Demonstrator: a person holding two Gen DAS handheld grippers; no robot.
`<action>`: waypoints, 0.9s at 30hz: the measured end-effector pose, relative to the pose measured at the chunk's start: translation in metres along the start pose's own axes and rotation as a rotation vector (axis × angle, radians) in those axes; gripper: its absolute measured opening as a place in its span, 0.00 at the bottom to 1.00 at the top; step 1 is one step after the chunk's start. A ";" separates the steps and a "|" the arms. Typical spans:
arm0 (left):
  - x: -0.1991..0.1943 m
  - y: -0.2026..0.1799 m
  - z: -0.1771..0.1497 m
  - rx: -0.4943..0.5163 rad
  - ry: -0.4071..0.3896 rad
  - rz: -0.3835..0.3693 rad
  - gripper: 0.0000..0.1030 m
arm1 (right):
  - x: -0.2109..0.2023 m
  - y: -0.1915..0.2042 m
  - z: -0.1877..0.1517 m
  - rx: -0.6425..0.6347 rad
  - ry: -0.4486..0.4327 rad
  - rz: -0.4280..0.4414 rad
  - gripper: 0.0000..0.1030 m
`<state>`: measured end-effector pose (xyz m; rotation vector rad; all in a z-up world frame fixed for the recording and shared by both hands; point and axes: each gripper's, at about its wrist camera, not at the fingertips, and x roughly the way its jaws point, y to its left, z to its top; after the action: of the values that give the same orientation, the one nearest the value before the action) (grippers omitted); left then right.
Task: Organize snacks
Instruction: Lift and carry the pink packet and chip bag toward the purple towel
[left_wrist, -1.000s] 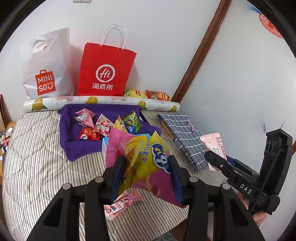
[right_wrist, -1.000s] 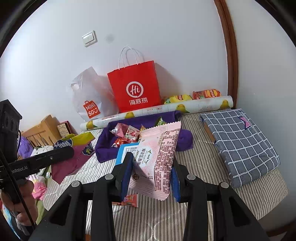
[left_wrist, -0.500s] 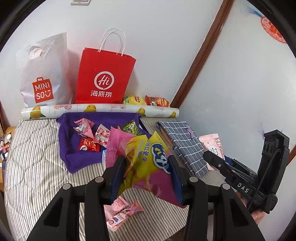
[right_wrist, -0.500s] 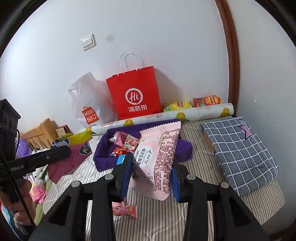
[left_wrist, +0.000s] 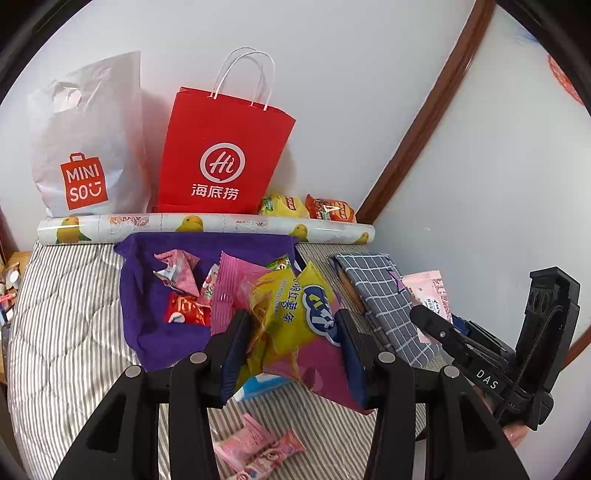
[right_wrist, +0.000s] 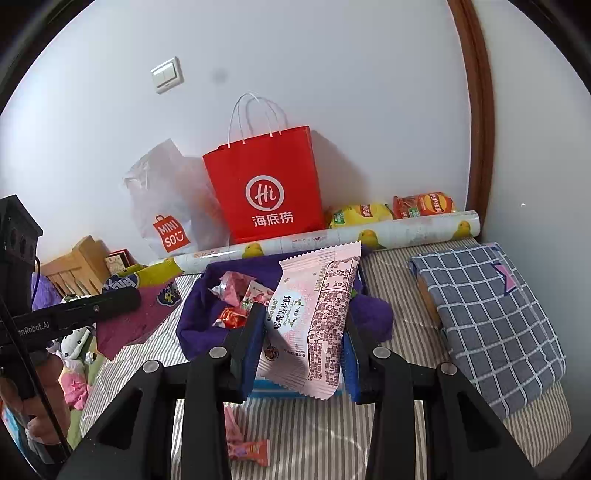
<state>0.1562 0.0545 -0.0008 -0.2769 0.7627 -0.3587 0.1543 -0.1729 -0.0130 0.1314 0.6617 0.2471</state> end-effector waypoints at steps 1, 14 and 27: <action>0.003 0.002 0.002 -0.002 0.002 0.003 0.44 | 0.003 0.000 0.001 -0.001 0.003 0.000 0.37; 0.045 0.022 0.027 -0.029 0.045 0.030 0.44 | 0.061 -0.006 0.015 0.001 0.053 0.005 0.37; 0.083 0.041 0.042 -0.017 0.073 0.111 0.44 | 0.112 -0.009 0.026 0.004 0.092 0.024 0.37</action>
<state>0.2500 0.0623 -0.0383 -0.2377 0.8492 -0.2583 0.2575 -0.1527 -0.0602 0.1328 0.7520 0.2760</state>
